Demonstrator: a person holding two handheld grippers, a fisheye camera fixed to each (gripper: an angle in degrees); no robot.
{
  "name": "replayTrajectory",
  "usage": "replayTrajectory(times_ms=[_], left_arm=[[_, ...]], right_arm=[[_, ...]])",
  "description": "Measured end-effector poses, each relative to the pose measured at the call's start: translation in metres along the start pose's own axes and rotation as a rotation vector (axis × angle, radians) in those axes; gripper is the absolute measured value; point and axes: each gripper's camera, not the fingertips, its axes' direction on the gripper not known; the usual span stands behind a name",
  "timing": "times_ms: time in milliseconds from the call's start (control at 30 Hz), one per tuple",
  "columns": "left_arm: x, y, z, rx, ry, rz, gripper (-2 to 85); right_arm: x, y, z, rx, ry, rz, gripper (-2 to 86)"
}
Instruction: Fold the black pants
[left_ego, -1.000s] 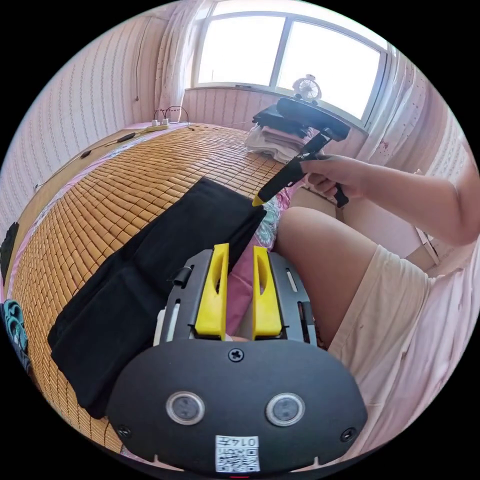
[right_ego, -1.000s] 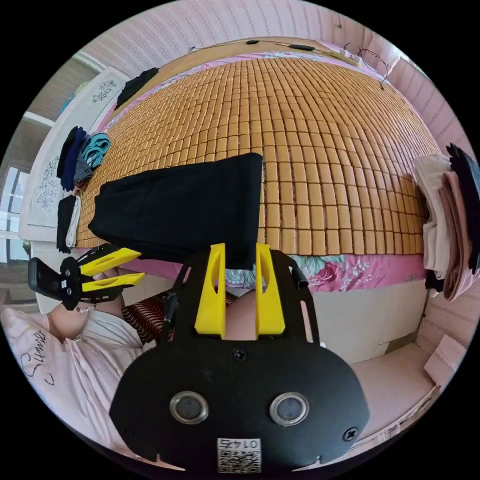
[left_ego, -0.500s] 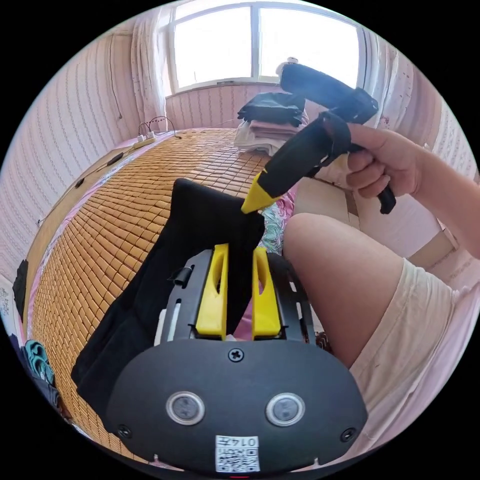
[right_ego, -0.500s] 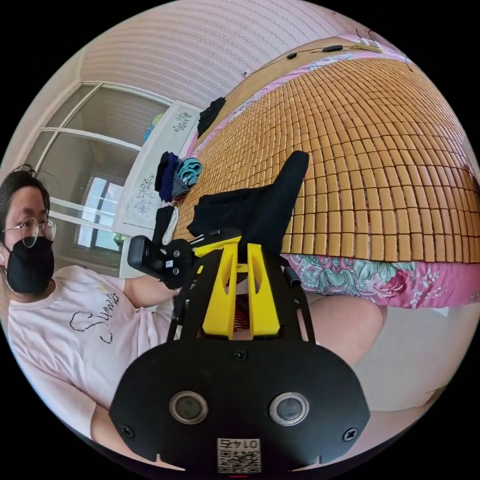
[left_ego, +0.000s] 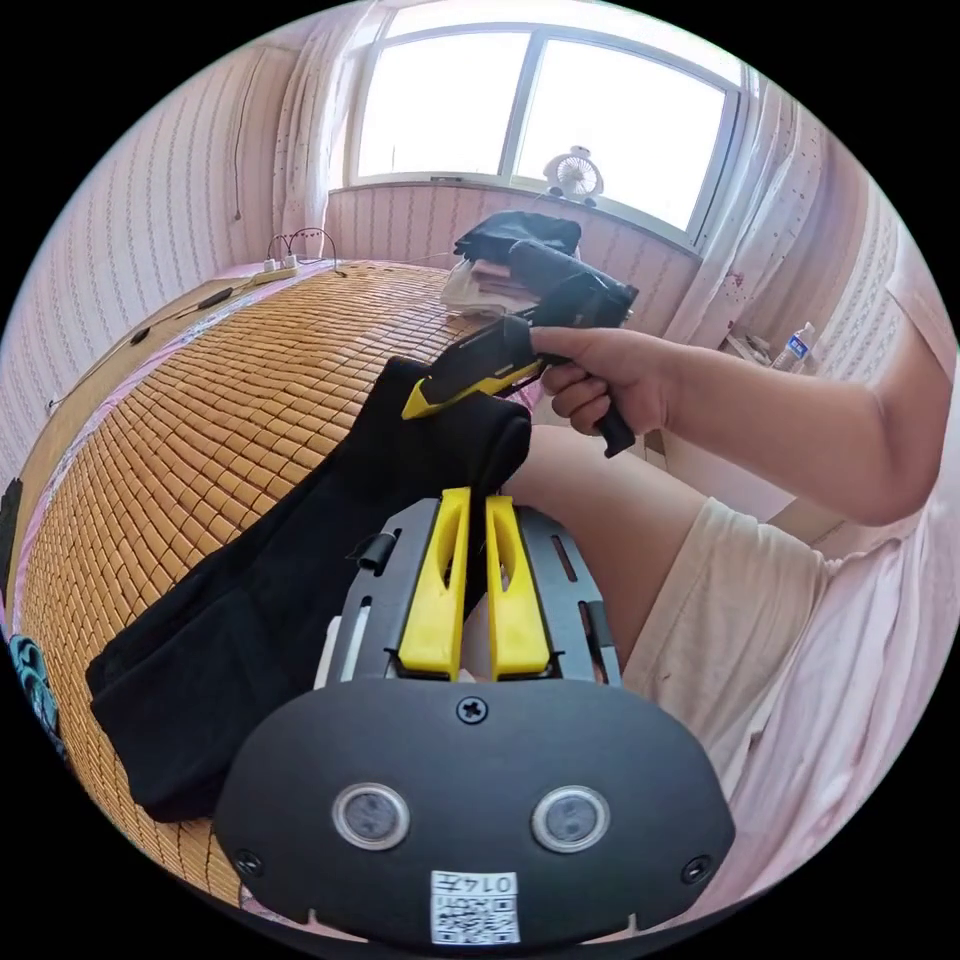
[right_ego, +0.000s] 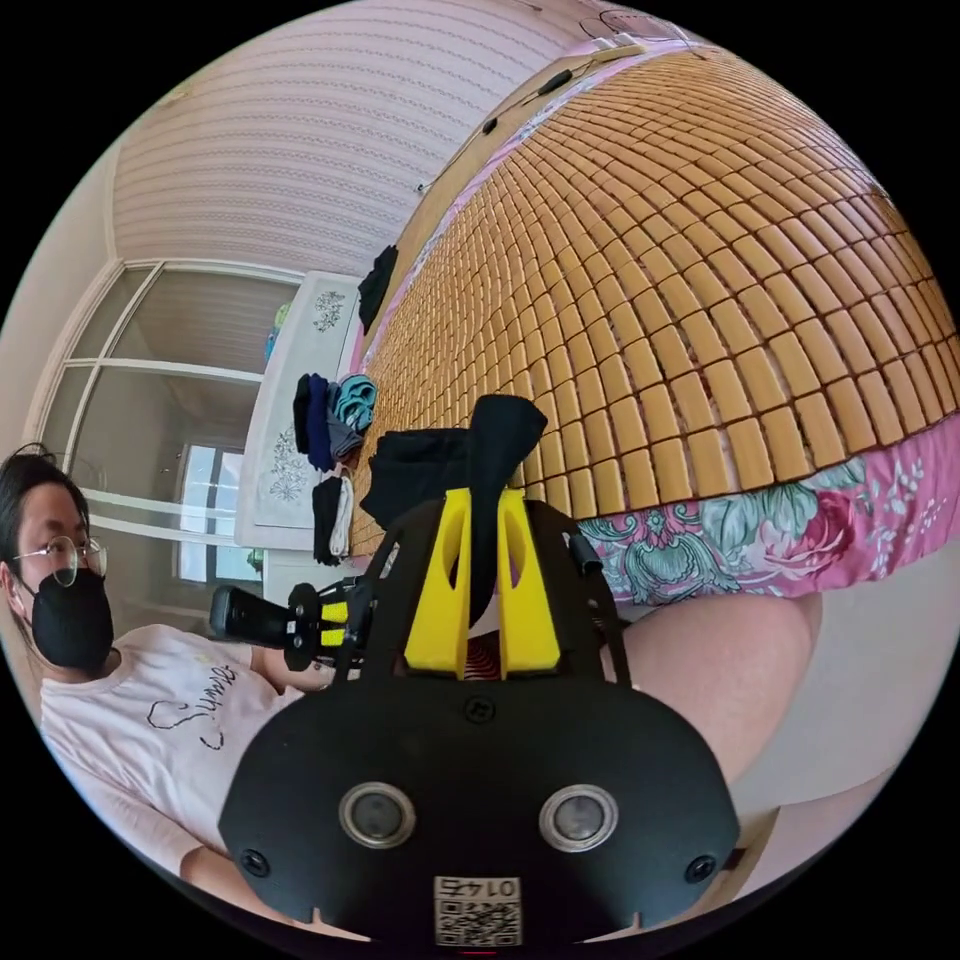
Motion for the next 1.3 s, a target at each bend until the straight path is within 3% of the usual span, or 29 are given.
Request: replayTrajectory(times_ms=[200,300,400,533,633,800,900,1033,1100,1167,1300], left_arm=[[-0.028,-0.034,-0.034,0.232,0.191,-0.090,1.4],[-0.061,-0.029,-0.060,0.339,0.242,-0.191,2.3],[-0.094,-0.003,-0.092,0.358,0.113,-0.293,3.8],[-0.143,0.054,-0.130,0.209,-0.212,-0.554,7.0],[-0.174,0.089,-0.142,0.099,-0.308,-0.727,7.9],[-0.200,0.099,-0.137,0.144,-0.269,-0.843,8.1],[-0.215,0.083,-0.120,0.217,-0.199,-0.844,9.0],[-0.229,0.062,-0.080,0.054,-0.276,-0.786,9.9],[-0.230,0.068,-0.074,0.123,-0.273,-0.777,9.5],[-0.244,0.071,-0.079,0.142,-0.124,-0.867,8.7],[-0.254,0.062,-0.094,0.206,-0.150,-0.858,8.7]], right_arm=[[-0.006,0.009,-0.058,0.177,-0.139,-0.100,3.7],[-0.036,-0.010,-0.039,0.160,-0.170,-0.200,4.2],[-0.070,-0.037,0.036,0.049,-0.238,-0.262,6.0],[-0.091,-0.051,0.156,-0.148,-0.328,-0.333,7.9],[-0.072,-0.040,0.215,-0.268,-0.072,-0.294,2.7],[-0.061,0.019,0.219,-0.314,0.288,-0.497,0.5],[-0.055,0.035,0.212,-0.269,0.280,-0.519,0.8],[-0.062,0.036,0.187,-0.228,0.294,-0.527,3.5],[-0.053,0.034,0.150,-0.081,0.363,-0.488,5.9],[-0.036,0.030,0.128,-0.026,0.431,-0.426,7.9],[0.009,0.025,0.118,-0.072,0.420,-0.268,16.7]])
